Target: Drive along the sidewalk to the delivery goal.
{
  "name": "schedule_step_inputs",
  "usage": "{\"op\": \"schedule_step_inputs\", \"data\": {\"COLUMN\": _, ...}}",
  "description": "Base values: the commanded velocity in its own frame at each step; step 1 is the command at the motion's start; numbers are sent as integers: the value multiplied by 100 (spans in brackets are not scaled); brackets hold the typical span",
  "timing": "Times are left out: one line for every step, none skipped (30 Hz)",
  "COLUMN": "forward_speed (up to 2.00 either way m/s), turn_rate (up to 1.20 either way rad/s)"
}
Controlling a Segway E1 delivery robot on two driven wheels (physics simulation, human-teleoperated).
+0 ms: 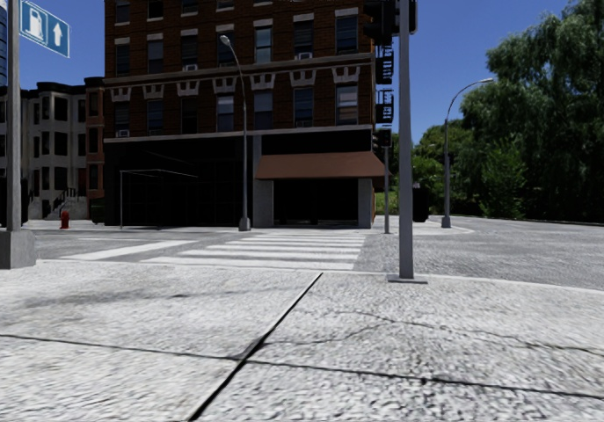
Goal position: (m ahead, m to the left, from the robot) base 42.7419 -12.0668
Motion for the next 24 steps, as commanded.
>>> {"op": "schedule_step_inputs", "data": {"forward_speed": 200, "turn_rate": 34}}
{"op": "schedule_step_inputs", "data": {"forward_speed": 200, "turn_rate": 34}}
{"op": "schedule_step_inputs", "data": {"forward_speed": 200, "turn_rate": 34}}
{"op": "schedule_step_inputs", "data": {"forward_speed": 200, "turn_rate": 34}}
{"op": "schedule_step_inputs", "data": {"forward_speed": 200, "turn_rate": 34}}
{"op": "schedule_step_inputs", "data": {"forward_speed": 200, "turn_rate": 34}}
{"op": "schedule_step_inputs", "data": {"forward_speed": 200, "turn_rate": 32}}
{"op": "schedule_step_inputs", "data": {"forward_speed": 200, "turn_rate": 25}}
{"op": "schedule_step_inputs", "data": {"forward_speed": 200, "turn_rate": 15}}
{"op": "schedule_step_inputs", "data": {"forward_speed": 200, "turn_rate": 9}}
{"op": "schedule_step_inputs", "data": {"forward_speed": 200, "turn_rate": 9}}
{"op": "schedule_step_inputs", "data": {"forward_speed": 200, "turn_rate": 6}}
{"op": "schedule_step_inputs", "data": {"forward_speed": 200, "turn_rate": 6}}
{"op": "schedule_step_inputs", "data": {"forward_speed": 200, "turn_rate": 6}}
{"op": "schedule_step_inputs", "data": {"forward_speed": 200, "turn_rate": 6}}
{"op": "schedule_step_inputs", "data": {"forward_speed": 200, "turn_rate": 4}}
{"op": "schedule_step_inputs", "data": {"forward_speed": 200, "turn_rate": 0}}
{"op": "schedule_step_inputs", "data": {"forward_speed": 200, "turn_rate": 0}}
{"op": "schedule_step_inputs", "data": {"forward_speed": 200, "turn_rate": 0}}
{"op": "schedule_step_inputs", "data": {"forward_speed": 200, "turn_rate": 0}}
{"op": "schedule_step_inputs", "data": {"forward_speed": 200, "turn_rate": 0}}
{"op": "schedule_step_inputs", "data": {"forward_speed": 200, "turn_rate": 0}}
{"op": "schedule_step_inputs", "data": {"forward_speed": 200, "turn_rate": 0}}
{"op": "schedule_step_inputs", "data": {"forward_speed": 200, "turn_rate": 0}}
